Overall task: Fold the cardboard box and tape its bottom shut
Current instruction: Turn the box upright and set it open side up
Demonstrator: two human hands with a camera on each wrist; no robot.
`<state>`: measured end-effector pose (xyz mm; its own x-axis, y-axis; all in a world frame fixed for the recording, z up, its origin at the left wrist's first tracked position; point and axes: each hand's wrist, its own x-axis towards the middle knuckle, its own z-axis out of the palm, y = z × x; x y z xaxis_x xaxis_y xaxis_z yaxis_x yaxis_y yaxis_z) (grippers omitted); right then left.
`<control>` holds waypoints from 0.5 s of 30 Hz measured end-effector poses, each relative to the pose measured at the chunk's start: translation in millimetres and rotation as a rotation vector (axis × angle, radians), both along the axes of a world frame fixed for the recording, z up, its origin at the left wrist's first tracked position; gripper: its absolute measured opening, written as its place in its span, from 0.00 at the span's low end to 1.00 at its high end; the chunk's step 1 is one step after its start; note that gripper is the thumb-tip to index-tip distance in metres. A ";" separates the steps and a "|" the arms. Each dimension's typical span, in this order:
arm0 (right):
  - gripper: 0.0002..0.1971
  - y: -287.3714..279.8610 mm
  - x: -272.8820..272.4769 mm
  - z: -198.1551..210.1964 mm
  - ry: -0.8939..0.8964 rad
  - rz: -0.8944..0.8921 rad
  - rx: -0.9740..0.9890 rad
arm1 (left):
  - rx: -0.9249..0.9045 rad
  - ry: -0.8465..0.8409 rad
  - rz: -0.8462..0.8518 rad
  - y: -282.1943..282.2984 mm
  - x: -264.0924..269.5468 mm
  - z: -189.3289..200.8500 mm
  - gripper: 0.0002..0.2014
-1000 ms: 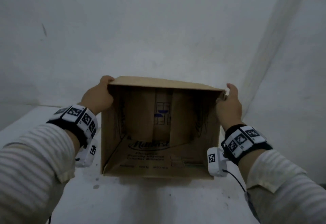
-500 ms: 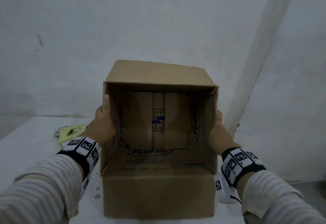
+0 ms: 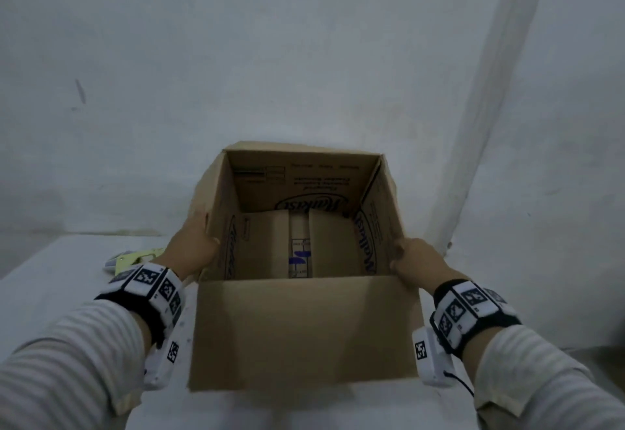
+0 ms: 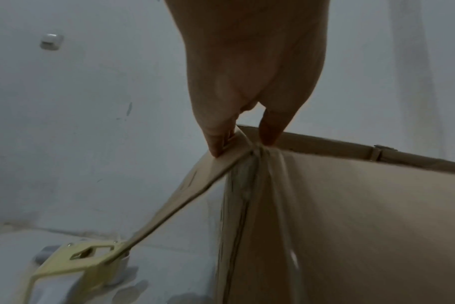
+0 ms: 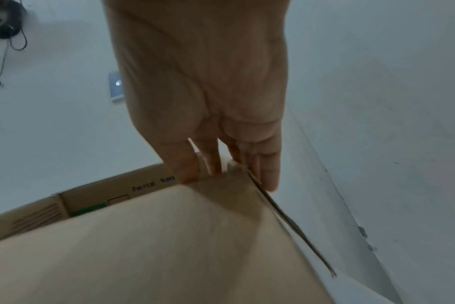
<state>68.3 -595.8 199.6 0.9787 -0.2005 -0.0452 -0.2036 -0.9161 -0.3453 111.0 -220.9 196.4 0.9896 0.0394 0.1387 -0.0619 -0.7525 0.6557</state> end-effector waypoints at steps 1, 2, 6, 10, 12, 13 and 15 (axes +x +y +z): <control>0.23 2.7 -2.5 -5.0 0.025 0.004 0.021 | -0.010 0.023 -0.042 -0.9 -4.5 -4.4 0.37; 0.24 5.5 -5.4 -10.3 0.040 0.005 0.056 | -0.041 0.036 -0.084 -2.5 -10.5 -8.2 0.36; 0.35 16.9 -16.9 -24.2 0.104 -0.010 0.092 | -0.214 0.125 -0.127 -8.7 -32.8 -18.3 0.43; 0.35 27.5 -24.6 -19.1 0.117 0.022 -0.009 | -0.284 0.140 -0.021 0.9 -29.8 -25.2 0.38; 0.28 33.9 -28.6 -15.0 0.093 0.016 0.010 | -0.256 0.136 0.043 7.0 -22.5 -27.8 0.32; 0.24 35.6 -30.3 -13.7 0.080 0.007 0.027 | -0.244 0.133 0.058 7.2 -20.4 -28.9 0.30; 0.18 33.5 -32.0 -11.7 0.066 -0.012 0.047 | -0.212 0.108 0.087 -1.2 -21.9 -29.2 0.26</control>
